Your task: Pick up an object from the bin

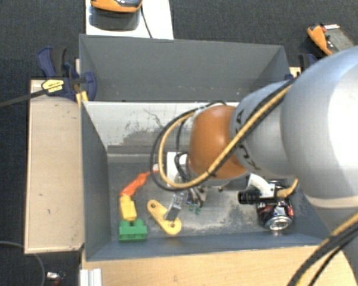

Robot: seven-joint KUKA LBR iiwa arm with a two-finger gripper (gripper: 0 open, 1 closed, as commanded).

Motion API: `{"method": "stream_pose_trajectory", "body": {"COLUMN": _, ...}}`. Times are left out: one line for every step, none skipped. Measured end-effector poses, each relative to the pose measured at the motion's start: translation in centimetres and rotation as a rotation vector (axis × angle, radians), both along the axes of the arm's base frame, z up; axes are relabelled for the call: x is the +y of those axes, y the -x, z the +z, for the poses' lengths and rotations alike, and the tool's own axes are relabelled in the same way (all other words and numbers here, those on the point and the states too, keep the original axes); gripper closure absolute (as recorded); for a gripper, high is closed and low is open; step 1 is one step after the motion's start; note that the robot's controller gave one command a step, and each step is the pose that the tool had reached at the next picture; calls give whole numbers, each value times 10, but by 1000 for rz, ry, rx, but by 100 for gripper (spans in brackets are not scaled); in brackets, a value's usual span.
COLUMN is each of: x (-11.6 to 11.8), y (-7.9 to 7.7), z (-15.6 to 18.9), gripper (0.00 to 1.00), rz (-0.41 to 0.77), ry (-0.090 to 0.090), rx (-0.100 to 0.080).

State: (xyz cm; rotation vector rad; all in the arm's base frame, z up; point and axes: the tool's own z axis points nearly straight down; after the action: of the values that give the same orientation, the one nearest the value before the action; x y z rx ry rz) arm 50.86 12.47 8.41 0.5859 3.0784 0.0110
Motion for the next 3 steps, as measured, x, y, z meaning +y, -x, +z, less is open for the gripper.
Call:
{"method": "stream_pose_trajectory", "body": {"x": -84, "y": -44, "z": -10, "gripper": 100, "rz": -22, "ry": 10, "rx": -6}}
{"method": "stream_pose_trajectory", "body": {"x": -84, "y": -44, "z": -10, "gripper": 100, "rz": -22, "ry": 9, "rx": -6}}
{"method": "stream_pose_trajectory", "body": {"x": -83, "y": -43, "z": 3, "gripper": 100, "rz": -22, "ry": 9, "rx": -4}}
